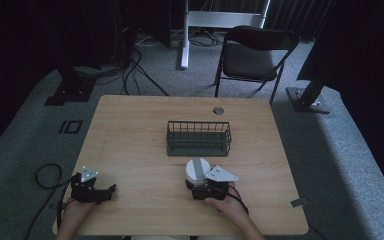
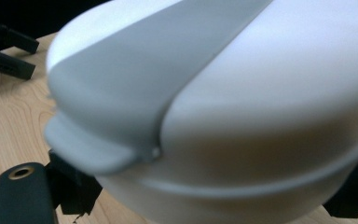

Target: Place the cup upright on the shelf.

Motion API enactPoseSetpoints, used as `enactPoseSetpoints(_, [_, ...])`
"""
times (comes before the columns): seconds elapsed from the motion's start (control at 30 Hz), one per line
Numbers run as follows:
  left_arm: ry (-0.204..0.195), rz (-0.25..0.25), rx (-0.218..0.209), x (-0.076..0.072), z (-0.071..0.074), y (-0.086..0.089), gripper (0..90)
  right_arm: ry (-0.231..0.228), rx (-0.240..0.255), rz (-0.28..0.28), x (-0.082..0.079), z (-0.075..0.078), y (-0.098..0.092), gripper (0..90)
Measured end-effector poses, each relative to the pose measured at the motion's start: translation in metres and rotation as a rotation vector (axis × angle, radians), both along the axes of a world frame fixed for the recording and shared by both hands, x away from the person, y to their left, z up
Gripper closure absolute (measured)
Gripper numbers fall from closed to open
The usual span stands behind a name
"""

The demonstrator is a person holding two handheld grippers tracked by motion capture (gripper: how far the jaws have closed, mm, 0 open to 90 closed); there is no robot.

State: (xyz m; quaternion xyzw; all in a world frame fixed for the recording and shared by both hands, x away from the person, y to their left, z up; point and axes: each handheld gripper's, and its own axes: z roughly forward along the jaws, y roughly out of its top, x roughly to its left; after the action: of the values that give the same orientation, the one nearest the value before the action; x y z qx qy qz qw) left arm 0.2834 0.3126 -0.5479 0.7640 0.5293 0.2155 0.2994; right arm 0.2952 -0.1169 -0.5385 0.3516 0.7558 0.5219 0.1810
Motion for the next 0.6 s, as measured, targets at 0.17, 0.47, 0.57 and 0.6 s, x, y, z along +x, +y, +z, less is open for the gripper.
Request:
enactPoseSetpoints(0.17, [0.000, 0.000, 0.000, 0.0000, 0.0000, 0.0000, 0.5, -0.007, -0.001, -0.005, -0.0008, -0.0010, 0.0014, 15.2])
enactPoseSetpoints(0.47, [0.000, 0.000, 0.000, 0.0000, 0.0000, 0.0000, 0.5, -0.029, -0.044, 0.024, -0.0046, 0.0021, 0.0057, 18.0])
enactPoseSetpoints(0.57, [0.000, 0.000, 0.000, 0.0000, 0.0000, 0.0000, 0.5, -0.027, -0.045, 0.029, -0.0052, 0.0027, 0.0065, 18.1])
enactPoseSetpoints(0.6, [0.000, 0.000, 0.000, 0.0000, 0.0000, 0.0000, 0.5, -0.018, -0.041, 0.033, -0.0051, 0.0038, 0.0064, 18.1])
